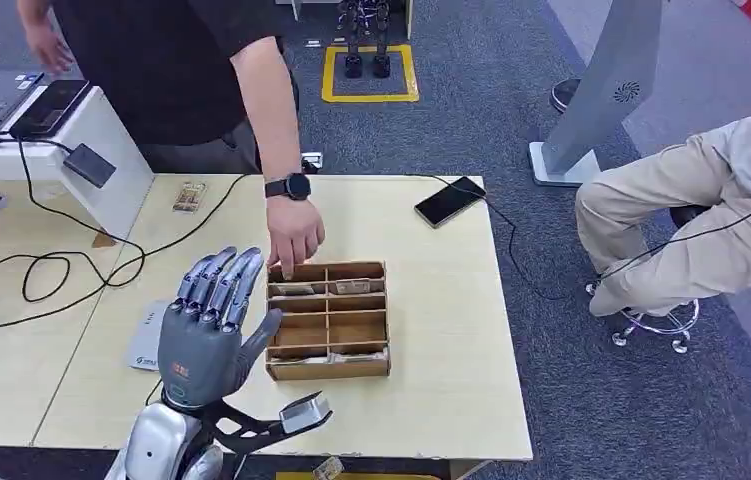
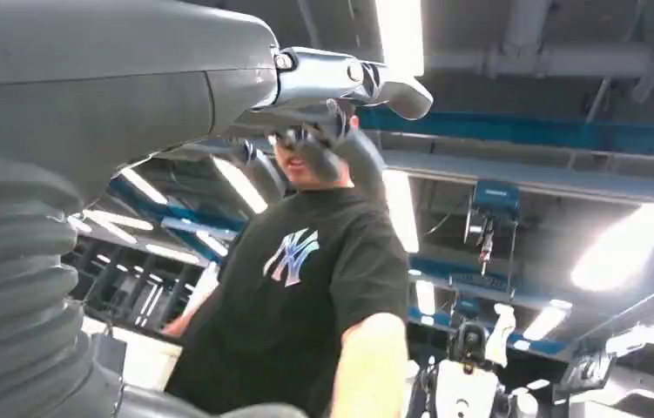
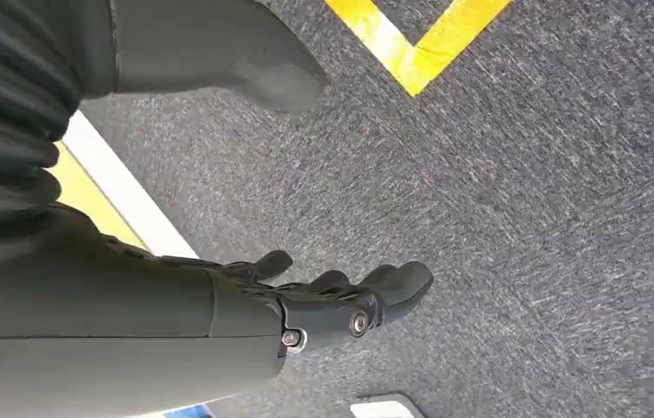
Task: Pass the card to the sensor for recognition and then transmit it.
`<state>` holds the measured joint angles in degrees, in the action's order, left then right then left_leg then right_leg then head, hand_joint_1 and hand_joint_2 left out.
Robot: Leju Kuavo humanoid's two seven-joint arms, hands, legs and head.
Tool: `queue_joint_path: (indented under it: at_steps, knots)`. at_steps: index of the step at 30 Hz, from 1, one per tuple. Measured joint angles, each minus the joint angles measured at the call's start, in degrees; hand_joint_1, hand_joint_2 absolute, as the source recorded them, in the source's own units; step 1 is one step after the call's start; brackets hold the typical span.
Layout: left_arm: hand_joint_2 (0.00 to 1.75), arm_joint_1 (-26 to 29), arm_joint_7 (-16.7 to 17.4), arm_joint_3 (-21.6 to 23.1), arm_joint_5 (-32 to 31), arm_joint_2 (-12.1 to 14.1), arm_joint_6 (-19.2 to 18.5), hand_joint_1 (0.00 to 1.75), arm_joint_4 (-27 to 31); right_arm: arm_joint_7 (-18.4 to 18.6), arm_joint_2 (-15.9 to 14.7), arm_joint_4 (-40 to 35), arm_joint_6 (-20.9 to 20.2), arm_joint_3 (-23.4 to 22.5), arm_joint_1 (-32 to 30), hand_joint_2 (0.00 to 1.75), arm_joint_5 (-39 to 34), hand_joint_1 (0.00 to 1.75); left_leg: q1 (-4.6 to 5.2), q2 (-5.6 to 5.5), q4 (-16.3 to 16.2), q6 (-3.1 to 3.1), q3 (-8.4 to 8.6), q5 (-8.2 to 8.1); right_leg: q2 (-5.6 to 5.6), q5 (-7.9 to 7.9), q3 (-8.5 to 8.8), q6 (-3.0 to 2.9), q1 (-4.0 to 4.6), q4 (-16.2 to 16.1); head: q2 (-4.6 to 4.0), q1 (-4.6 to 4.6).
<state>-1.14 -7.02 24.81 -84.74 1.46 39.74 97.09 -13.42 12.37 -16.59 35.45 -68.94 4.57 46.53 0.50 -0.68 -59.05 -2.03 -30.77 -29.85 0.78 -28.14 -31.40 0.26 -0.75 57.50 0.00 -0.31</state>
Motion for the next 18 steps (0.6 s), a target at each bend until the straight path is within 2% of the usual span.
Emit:
queue_joint_path:
  at_steps: [2,5,7,18]
  knots:
    - [1.75,0.0,-0.7,0.6,0.3,0.3,0.0,0.0,-0.5,0.0,0.0,0.0,0.0,0.0,0.0,1.75,0.0,0.0,0.01,0.0,0.0,0.0,0.0,0.0,0.0,0.0,0.0,0.0,0.0,0.0,0.0,0.02]
    - [1.75,0.2,-4.7,1.1,0.7,0.6,0.0,0.0,-1.3,-0.2,0.0,0.0,-0.1,0.0,0.0,1.75,0.2,0.0,0.02,0.0,0.0,0.0,0.0,0.0,0.0,0.0,0.0,0.0,-0.01,0.0,0.0,0.02]
    - [1.75,0.4,-6.1,1.4,0.7,0.9,0.0,0.0,-2.2,-0.3,-0.1,0.0,-0.1,0.0,0.0,1.75,0.2,0.0,0.02,0.0,0.0,0.0,0.0,0.0,0.0,0.0,0.0,0.0,-0.01,0.0,0.0,0.0]
    - [1.75,1.0,-6.4,8.0,1.0,6.6,0.0,0.0,-9.4,-0.7,-0.4,0.0,-0.6,0.0,0.0,1.75,0.4,0.0,-0.01,0.0,0.0,0.0,0.0,0.0,0.0,0.0,-0.02,0.0,0.01,0.0,0.0,0.0]
